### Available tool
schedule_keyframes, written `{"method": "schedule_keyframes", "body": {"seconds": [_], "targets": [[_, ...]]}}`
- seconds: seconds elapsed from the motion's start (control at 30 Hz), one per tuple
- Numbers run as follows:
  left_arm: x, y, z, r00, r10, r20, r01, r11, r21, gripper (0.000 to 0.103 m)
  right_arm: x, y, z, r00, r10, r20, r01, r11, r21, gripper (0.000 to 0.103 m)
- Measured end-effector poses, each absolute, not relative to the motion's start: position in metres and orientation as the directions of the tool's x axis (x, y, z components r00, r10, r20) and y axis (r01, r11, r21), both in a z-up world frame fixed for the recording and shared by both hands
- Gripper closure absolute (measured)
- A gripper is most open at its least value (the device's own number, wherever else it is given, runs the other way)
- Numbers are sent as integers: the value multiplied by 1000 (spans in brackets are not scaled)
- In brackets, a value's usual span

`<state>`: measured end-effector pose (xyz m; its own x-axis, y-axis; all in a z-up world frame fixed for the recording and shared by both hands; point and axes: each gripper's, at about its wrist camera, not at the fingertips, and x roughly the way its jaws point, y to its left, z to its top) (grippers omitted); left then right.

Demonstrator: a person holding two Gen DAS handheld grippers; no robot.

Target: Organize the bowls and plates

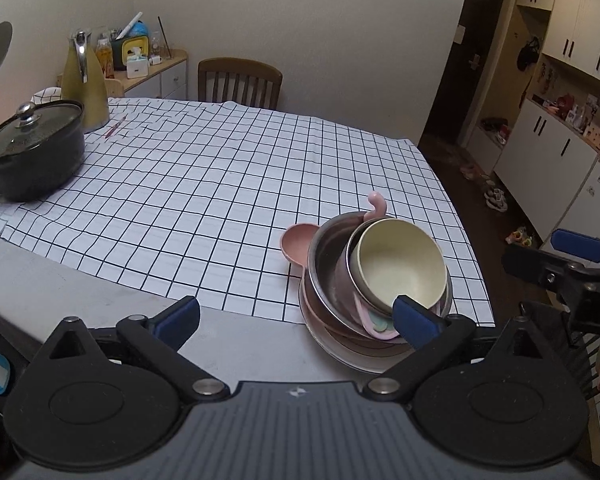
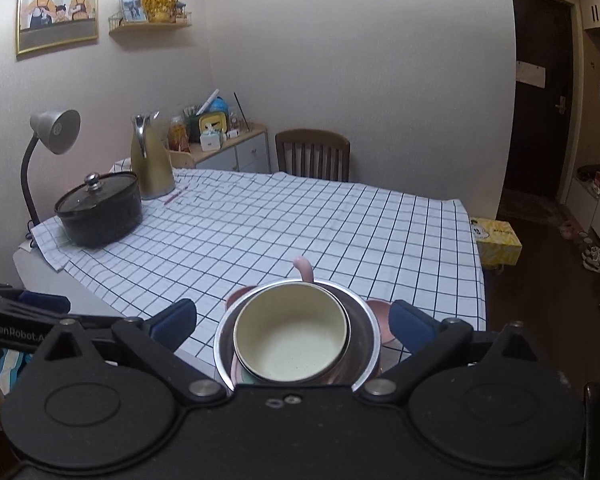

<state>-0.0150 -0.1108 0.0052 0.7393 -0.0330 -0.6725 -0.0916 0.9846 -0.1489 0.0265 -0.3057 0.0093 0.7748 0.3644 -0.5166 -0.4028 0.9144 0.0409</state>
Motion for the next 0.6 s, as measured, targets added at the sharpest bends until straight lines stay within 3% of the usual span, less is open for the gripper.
{"method": "schedule_keyframes", "body": {"seconds": [0.6], "targets": [[-38, -116, 10, 748, -35, -662, -67, 990, -128, 0, 2, -290, 8, 771, 355, -530, -404, 914, 24, 0]]}}
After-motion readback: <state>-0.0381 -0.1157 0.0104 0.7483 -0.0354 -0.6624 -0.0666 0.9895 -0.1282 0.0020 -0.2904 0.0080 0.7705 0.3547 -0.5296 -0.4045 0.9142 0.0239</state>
